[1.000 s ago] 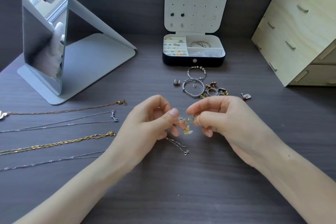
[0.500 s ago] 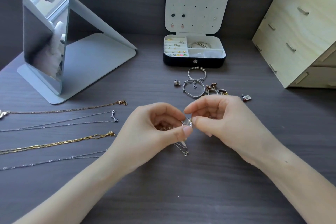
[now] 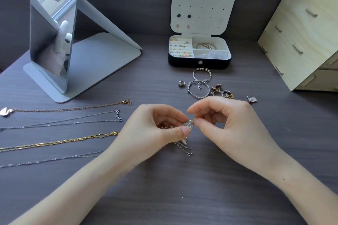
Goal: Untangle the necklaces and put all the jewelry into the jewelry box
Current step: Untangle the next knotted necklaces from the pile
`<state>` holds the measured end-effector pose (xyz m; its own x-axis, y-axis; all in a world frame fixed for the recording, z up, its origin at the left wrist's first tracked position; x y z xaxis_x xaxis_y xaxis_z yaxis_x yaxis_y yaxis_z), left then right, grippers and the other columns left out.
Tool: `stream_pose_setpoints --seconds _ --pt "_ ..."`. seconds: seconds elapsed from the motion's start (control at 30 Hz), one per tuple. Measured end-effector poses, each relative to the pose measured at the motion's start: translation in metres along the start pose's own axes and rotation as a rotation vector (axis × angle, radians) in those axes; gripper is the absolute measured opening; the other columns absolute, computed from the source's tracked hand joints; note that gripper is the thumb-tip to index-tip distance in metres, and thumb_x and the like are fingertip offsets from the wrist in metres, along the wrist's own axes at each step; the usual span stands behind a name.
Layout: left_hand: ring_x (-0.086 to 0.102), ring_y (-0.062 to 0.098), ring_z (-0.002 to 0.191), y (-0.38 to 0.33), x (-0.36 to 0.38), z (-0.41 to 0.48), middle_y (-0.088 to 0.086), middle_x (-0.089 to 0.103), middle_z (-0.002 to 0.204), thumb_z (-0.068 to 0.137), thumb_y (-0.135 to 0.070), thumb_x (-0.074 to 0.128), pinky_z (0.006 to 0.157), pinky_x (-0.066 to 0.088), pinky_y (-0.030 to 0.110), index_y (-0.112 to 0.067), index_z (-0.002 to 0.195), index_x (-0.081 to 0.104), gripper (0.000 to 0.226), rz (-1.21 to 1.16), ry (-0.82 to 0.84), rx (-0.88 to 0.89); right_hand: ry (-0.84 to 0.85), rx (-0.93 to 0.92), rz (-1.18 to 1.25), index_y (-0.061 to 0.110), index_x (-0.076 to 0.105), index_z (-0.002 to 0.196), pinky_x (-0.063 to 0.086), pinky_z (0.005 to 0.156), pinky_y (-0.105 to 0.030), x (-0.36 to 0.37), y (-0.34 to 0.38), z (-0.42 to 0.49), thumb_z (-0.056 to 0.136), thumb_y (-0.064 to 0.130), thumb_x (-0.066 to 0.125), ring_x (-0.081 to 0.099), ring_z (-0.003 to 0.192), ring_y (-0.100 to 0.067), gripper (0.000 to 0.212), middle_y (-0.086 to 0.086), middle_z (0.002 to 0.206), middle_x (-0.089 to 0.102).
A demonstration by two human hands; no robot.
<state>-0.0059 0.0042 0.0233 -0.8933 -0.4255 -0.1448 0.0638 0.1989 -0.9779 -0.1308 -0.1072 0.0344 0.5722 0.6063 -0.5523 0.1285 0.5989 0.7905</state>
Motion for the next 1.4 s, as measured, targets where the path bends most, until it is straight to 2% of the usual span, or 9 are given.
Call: stream_pose_setpoints --seconds 0.13,0.3,0.43,0.63,0.8,0.9,1.03,1.17,1.4 --pt "0.066 0.011 0.07 0.0 -0.001 0.0 0.004 0.073 0.075 0.074 -0.007 0.078 0.066 0.052 0.018 -0.014 0.079 0.074 0.009 -0.01 0.01 -0.003 -0.016 -0.021 -0.027 0.029 0.067 0.082 0.05 0.063 -0.029 0.002 -0.001 -0.001 0.074 0.012 0.058 0.059 0.064 -0.014 0.021 0.01 0.071 0.065" --pt "0.066 0.012 0.072 0.001 -0.002 0.001 0.008 0.073 0.079 0.065 -0.016 0.073 0.068 0.052 0.019 -0.015 0.078 0.073 0.013 -0.041 0.048 -0.007 -0.061 -0.136 -0.218 0.02 0.067 0.08 0.044 0.062 -0.019 0.006 0.002 -0.002 0.071 0.005 0.056 0.052 0.064 -0.01 0.021 0.009 0.064 0.057" --pt "0.066 0.016 0.075 0.001 -0.003 0.002 0.011 0.073 0.081 0.065 -0.016 0.068 0.071 0.053 0.022 -0.013 0.079 0.073 0.015 -0.06 0.095 -0.002 0.041 0.038 0.021 0.03 0.065 0.076 0.047 0.061 -0.022 0.003 0.003 -0.001 0.077 0.003 0.058 0.054 0.062 -0.014 0.028 0.002 0.07 0.061" --pt "0.063 0.006 0.066 -0.004 -0.006 0.0 0.006 0.072 0.076 0.071 -0.016 0.062 0.061 0.044 0.01 -0.008 0.086 0.071 0.02 -0.075 0.183 0.002 0.166 0.326 0.344 0.018 0.07 0.076 0.044 0.055 -0.016 -0.006 0.007 0.004 0.081 -0.009 0.059 0.052 0.054 -0.007 0.029 0.0 0.067 0.063" --pt "0.056 0.015 0.074 -0.003 -0.006 0.001 0.007 0.072 0.078 0.072 -0.018 0.06 0.07 0.038 0.026 -0.009 0.084 0.072 0.018 -0.1 0.22 -0.029 0.228 0.53 0.584 0.004 0.068 0.073 0.039 0.047 -0.018 -0.01 0.008 0.006 0.078 -0.016 0.056 0.044 0.048 -0.012 0.024 -0.002 0.062 0.061" --pt "0.055 0.019 0.077 -0.003 -0.005 0.001 0.009 0.072 0.079 0.073 -0.016 0.059 0.075 0.036 0.033 -0.008 0.085 0.071 0.018 -0.121 0.225 -0.037 0.226 0.56 0.604 0.004 0.069 0.073 0.039 0.046 -0.019 -0.011 0.008 0.005 0.077 -0.016 0.058 0.044 0.049 -0.013 0.024 -0.004 0.064 0.062" --pt "0.055 0.017 0.071 -0.001 -0.002 0.001 0.01 0.071 0.079 0.075 -0.015 0.058 0.068 0.041 0.025 -0.011 0.09 0.063 0.016 -0.171 0.232 -0.027 0.186 0.55 0.558 0.003 0.067 0.079 0.036 0.045 -0.02 -0.009 0.008 0.005 0.077 -0.017 0.056 0.042 0.047 -0.014 0.023 -0.006 0.061 0.058" --pt "0.056 0.018 0.062 -0.001 -0.001 0.001 0.012 0.068 0.075 0.073 -0.006 0.057 0.063 0.043 0.025 -0.012 0.085 0.054 0.013 -0.282 0.195 0.006 0.225 0.576 0.568 0.002 0.068 0.079 0.037 0.046 -0.023 -0.006 0.005 0.002 0.077 -0.016 0.054 0.042 0.064 -0.024 0.022 -0.014 0.07 0.062" --pt "0.056 0.018 0.064 -0.004 -0.005 0.0 0.01 0.069 0.074 0.072 -0.004 0.061 0.062 0.042 0.024 -0.013 0.083 0.057 0.014 -0.293 0.16 0.061 0.279 0.556 0.708 0.003 0.073 0.075 0.042 0.047 -0.021 -0.005 0.002 0.002 0.064 -0.004 0.063 0.05 0.058 -0.012 0.017 -0.012 0.075 0.069"
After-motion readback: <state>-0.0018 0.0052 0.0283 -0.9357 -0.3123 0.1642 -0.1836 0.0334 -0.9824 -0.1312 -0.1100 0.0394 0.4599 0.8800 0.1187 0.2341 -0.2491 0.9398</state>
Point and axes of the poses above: each hand's wrist, its own z-axis towards the middle knuckle, its own x-axis out of the palm, y = z × x, the point moved 1 cm from there along z, towards the middle knuckle
